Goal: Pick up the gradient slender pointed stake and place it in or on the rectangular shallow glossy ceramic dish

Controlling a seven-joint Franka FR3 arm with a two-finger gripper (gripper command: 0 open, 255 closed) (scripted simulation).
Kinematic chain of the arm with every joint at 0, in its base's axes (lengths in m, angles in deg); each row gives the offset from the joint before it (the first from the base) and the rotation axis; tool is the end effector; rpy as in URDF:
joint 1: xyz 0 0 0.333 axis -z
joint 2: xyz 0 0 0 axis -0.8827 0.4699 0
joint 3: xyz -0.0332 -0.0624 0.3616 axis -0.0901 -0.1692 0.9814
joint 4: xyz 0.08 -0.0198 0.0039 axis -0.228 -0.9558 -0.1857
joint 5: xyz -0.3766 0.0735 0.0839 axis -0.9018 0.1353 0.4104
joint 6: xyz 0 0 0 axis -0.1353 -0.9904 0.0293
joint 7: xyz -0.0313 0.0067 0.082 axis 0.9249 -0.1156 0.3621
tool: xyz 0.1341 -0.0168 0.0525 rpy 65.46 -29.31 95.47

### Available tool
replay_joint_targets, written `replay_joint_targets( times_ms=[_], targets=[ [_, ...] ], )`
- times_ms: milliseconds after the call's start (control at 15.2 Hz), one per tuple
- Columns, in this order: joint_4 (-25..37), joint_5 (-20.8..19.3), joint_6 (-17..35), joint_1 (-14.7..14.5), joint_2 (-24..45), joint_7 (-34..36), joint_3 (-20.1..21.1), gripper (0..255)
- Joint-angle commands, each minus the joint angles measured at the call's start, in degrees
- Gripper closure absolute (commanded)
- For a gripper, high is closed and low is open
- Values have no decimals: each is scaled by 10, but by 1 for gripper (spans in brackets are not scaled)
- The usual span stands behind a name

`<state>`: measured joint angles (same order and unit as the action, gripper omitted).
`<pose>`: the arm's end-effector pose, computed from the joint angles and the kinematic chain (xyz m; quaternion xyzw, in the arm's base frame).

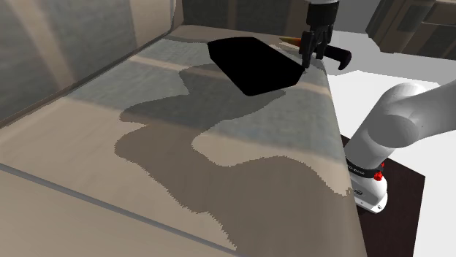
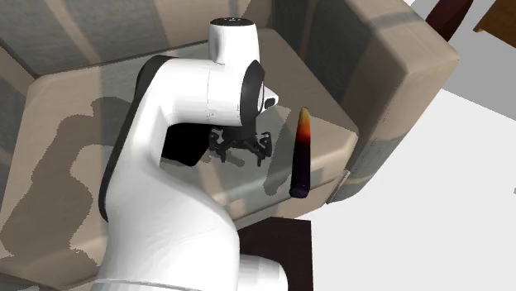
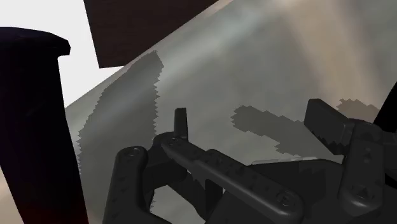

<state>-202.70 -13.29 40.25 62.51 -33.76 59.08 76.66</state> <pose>0.2514 0.0041 0.5412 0.9962 -0.0213 -0.0838 0.0056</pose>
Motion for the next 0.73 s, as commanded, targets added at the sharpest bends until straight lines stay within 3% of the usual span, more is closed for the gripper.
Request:
replay_joint_targets(
  times_ms=[0,660],
  targets=[
    [0,0,0,0,0,0,0,0],
    [121,-68,24,43,128,-109,-105,0]
  ],
)
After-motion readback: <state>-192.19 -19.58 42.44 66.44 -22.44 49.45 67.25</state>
